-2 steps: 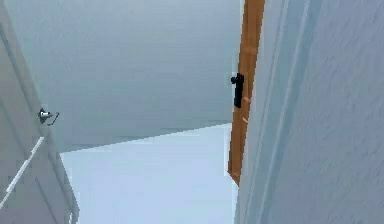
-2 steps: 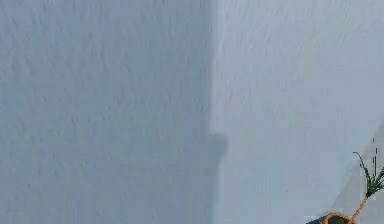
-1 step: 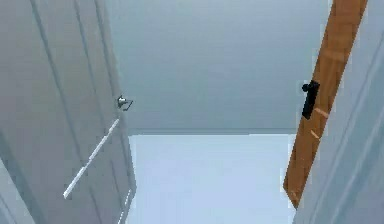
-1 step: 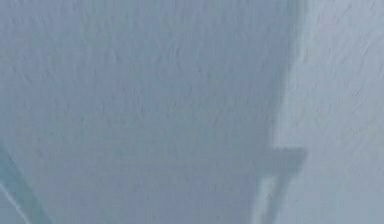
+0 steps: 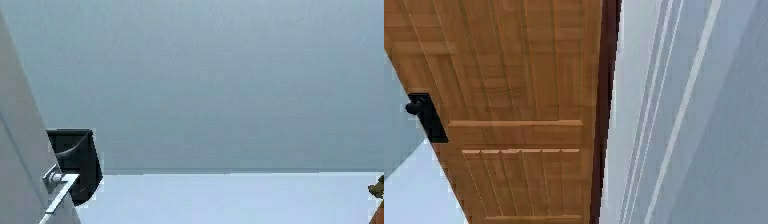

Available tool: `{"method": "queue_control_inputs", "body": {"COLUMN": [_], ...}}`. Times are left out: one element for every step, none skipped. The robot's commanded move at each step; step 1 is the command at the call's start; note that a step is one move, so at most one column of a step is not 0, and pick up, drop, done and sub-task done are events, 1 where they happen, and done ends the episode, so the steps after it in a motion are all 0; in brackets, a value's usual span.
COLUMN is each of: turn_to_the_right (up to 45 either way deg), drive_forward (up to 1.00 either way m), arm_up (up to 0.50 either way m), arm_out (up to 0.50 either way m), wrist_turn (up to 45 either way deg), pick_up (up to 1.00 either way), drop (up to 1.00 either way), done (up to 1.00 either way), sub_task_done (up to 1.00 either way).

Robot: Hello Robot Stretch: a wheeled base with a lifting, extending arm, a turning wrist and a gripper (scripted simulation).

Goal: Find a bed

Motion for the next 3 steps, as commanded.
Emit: {"method": "queue_control_inputs", "body": {"turn_to_the_right": [30.0,0.0,9.0], "drive_forward": [0.0,0.9,0.0], "arm_up": [0.0,0.0,0.0], "arm_out": [0.0,0.0,0.0], "wrist_turn": [0.0,0.0,0.0], "pick_up": [0.0,0.0,0.0], "drop": [0.0,0.0,0.0], "done": [0.0,0.0,0.0], "sub_task_done": [0.0,0.0,0.0]}}
